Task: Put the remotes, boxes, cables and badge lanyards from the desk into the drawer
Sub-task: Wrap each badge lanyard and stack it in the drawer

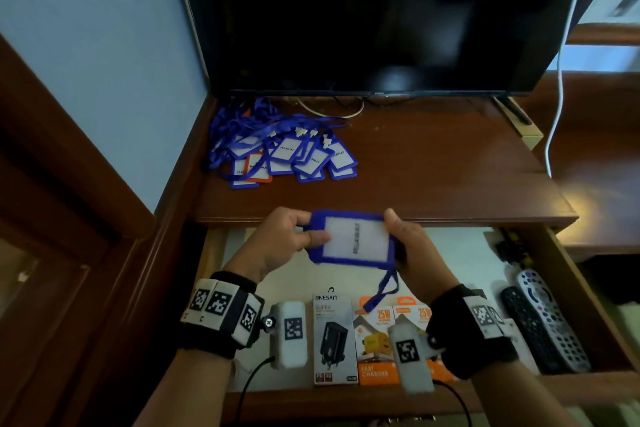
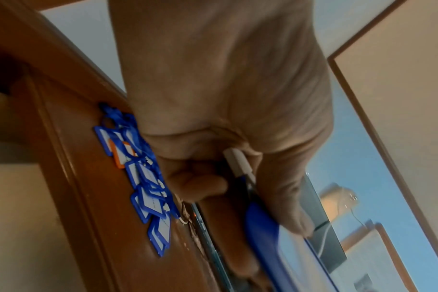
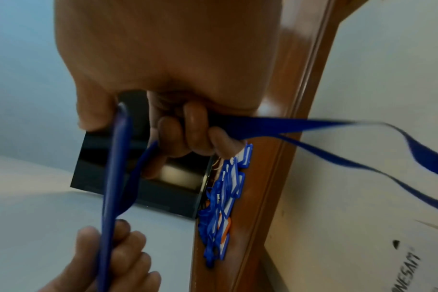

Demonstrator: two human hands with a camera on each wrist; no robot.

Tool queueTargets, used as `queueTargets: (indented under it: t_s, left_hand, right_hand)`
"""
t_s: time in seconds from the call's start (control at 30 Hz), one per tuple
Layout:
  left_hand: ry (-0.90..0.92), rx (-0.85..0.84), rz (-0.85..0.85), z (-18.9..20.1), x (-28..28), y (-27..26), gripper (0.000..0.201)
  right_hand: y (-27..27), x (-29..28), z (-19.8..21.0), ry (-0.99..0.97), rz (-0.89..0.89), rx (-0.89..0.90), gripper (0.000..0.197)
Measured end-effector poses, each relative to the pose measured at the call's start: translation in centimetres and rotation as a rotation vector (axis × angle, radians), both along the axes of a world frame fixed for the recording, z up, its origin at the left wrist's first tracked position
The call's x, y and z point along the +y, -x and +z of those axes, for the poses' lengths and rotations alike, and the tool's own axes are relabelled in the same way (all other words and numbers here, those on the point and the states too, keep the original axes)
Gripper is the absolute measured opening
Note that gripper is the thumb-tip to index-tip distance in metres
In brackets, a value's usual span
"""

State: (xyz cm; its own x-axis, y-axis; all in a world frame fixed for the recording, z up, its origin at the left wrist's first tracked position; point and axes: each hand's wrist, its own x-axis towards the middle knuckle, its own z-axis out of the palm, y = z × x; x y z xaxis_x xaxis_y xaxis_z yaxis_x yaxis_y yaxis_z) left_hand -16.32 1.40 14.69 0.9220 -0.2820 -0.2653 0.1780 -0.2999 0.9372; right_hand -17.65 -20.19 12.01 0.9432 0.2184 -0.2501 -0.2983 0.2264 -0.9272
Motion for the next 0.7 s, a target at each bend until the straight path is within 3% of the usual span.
queueTargets:
  t_s: [0.07,0.23,0.37,0.5,0.63,0.7]
  left_hand:
    - [0.107,-0.056,0.176,-0.5,0.5,-0.1,0.012]
    - [0.359,-0.075,0.644,-2.0,1.0,-1.2,0.009]
    - [0.383,-0.043,0.849,-3.2,0.9,-1.4,0.007]
    - [0.235,-0.034,0.76,-4.1,0.3,-0.8,0.015]
    - [-0.101,-0.028,0.505,-5.8,-0.3,-0.2,0.017]
    - [-0.185,-0.01,0.347,-6.0,-0.5,0.5,0.014]
  right_hand:
    - [0.1,-0.2,-0.6,0.009,0.009,-0.028,0.059]
    - [1.1,0.2,-2.1,0.179,0.021,-0.017,0.035]
    - [1.9,1.2,-2.7,0.267,0.1,0.014,0.032]
    - [2.2,2.1,-1.3,0.202,0.199,-0.01,0.031]
    - [1.5,2.6,0.4,-0.031,0.217,-0.031,0.022]
    - [1.0,2.7,1.0,-0.105,0.179,-0.043,0.016]
